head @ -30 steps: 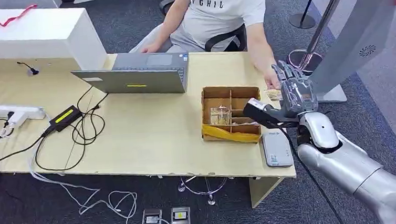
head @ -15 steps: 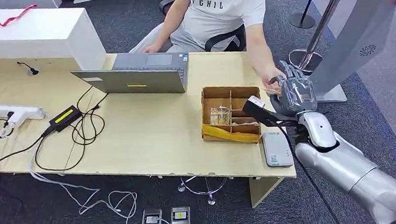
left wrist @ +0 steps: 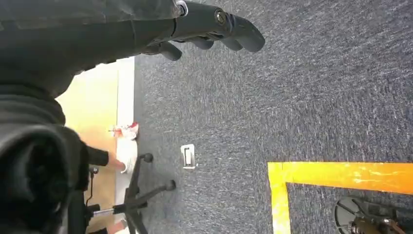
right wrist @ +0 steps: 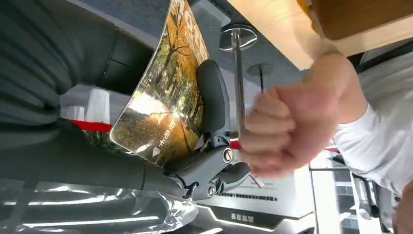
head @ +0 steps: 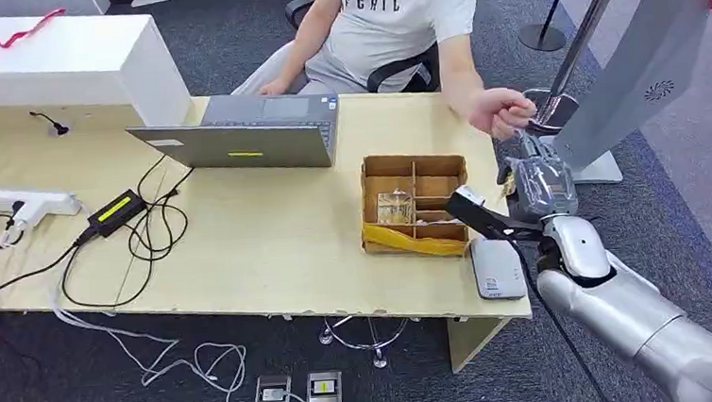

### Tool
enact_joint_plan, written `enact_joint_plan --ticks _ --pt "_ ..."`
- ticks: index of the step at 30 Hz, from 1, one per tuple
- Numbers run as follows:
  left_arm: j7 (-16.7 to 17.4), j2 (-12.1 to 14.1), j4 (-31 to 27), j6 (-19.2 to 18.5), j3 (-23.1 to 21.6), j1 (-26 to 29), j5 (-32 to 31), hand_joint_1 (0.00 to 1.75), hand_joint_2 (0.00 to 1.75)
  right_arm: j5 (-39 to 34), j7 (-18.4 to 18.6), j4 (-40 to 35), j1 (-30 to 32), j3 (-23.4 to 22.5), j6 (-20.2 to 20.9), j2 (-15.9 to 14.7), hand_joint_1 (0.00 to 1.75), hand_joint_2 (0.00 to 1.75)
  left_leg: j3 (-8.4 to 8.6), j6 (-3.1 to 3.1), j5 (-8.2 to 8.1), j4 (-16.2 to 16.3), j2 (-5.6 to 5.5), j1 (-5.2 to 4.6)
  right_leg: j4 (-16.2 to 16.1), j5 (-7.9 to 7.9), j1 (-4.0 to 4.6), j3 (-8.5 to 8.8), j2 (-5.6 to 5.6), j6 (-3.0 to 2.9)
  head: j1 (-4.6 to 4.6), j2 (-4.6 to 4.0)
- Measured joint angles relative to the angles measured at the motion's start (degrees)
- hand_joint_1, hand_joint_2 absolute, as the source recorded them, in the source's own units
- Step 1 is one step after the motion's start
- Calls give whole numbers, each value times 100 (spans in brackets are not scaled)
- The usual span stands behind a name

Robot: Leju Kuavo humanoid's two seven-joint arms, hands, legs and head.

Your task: Pass the card to the sensor for recognition and then transmit it.

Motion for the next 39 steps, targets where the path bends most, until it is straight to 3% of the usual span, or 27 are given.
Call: enact_joint_plan --ticks 39 --pt "15 4 0 2 -28 -3 -74 0 0 -651 -302 363 1029 -232 -26 -72 175 175 -1 -1 -2 0 3 0 -1 0 0 -3 1 0 0 0"
